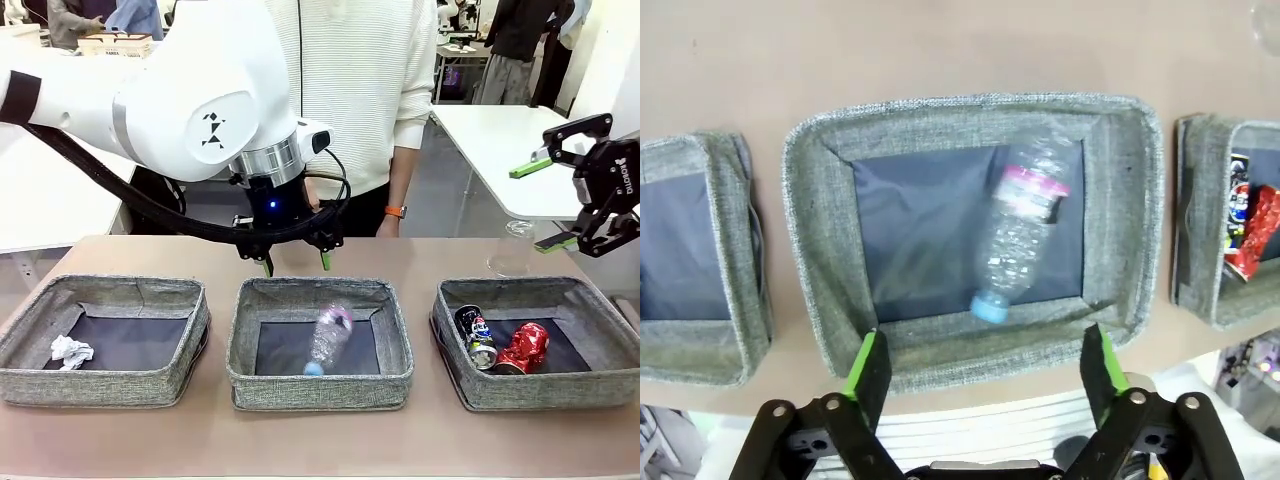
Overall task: Sort the waste into the appropriate baskets.
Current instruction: Place the picked waste into the Fabric basket indicated by the person.
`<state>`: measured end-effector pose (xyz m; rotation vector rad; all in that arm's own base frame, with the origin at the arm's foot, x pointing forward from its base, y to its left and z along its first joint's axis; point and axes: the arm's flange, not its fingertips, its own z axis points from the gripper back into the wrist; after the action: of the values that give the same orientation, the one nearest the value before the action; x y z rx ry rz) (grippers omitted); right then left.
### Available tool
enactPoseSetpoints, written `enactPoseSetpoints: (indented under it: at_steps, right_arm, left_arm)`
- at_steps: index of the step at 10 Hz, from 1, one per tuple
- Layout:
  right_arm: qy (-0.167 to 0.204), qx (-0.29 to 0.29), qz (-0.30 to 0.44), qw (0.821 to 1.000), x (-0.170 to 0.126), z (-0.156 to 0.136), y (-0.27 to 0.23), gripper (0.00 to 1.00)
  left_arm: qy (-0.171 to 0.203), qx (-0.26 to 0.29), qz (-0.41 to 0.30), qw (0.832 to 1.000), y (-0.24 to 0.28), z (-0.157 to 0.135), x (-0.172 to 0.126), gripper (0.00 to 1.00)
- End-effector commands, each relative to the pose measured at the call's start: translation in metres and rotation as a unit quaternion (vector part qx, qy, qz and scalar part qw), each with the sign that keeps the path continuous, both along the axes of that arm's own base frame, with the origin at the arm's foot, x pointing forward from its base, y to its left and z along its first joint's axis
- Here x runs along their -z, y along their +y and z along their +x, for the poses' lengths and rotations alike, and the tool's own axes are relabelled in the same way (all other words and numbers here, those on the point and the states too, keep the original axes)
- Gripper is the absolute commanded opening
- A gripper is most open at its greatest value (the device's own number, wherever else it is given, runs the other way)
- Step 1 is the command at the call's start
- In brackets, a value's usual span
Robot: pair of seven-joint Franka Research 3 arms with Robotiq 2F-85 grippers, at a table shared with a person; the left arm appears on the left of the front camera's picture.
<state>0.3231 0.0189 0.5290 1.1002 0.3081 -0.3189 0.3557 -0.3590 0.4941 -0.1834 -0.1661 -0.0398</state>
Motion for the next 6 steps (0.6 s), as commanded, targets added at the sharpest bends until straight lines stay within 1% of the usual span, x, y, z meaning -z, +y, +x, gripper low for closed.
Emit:
enactPoseSetpoints:
  at_steps: [1,3,4,5,6]
  right_arm:
    - [0.008,0.005,0.007,1.0,-0.004,0.001,0.002,1.0]
    - [0.008,0.005,0.007,1.0,-0.004,0.001,0.002,1.0]
    - [0.008,0.005,0.007,1.0,-0.004,0.001,0.002,1.0]
    - [0.008,0.005,0.007,1.0,-0.004,0.001,0.002,1.0]
    - [0.008,0.005,0.007,1.0,-0.004,0.001,0.002,1.0]
  left_arm:
    - [0.005,-0.005,-0.007,1.0,-0.002,0.002,-0.003,1.0]
    - [0.01,-0.001,-0.007,1.0,0.0,0.003,-0.006,1.0]
    - [0.03,0.011,-0.017,0.999,0.009,0.005,-0.013,1.0]
    - [0.058,0.021,-0.038,0.997,0.026,0.008,-0.026,1.0]
    - [0.107,0.038,-0.057,0.992,0.05,0.01,-0.044,1.0]
